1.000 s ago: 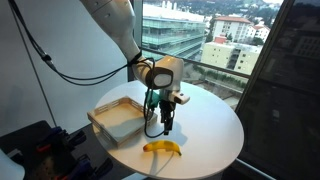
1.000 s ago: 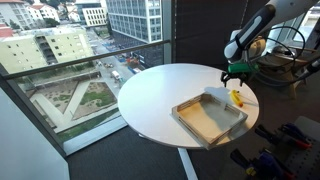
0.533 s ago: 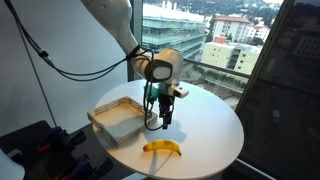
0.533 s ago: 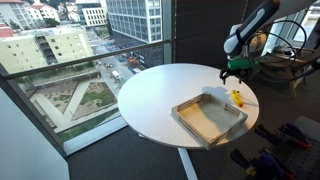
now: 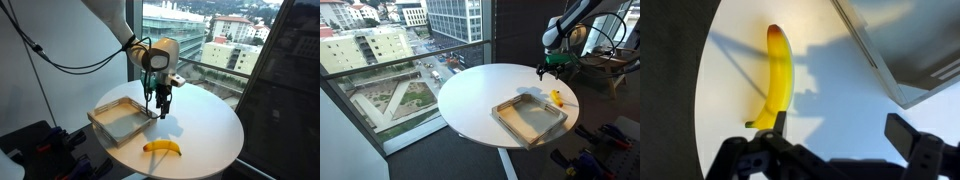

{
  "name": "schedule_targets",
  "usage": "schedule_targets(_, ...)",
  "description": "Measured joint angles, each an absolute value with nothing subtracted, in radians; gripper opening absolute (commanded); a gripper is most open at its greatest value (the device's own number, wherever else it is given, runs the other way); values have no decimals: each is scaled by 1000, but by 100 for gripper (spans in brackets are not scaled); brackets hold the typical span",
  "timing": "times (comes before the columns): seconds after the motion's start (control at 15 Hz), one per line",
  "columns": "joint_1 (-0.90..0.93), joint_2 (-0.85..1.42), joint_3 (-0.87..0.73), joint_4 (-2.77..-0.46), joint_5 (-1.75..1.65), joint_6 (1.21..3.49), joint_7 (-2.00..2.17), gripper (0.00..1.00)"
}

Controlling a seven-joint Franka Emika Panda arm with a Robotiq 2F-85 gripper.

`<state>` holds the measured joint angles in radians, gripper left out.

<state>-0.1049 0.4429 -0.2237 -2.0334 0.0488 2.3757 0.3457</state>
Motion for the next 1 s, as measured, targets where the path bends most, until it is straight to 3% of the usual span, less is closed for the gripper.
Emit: schedule_targets(1.0, -55, 274, -167, -2113, 13, 2312, 294, 100)
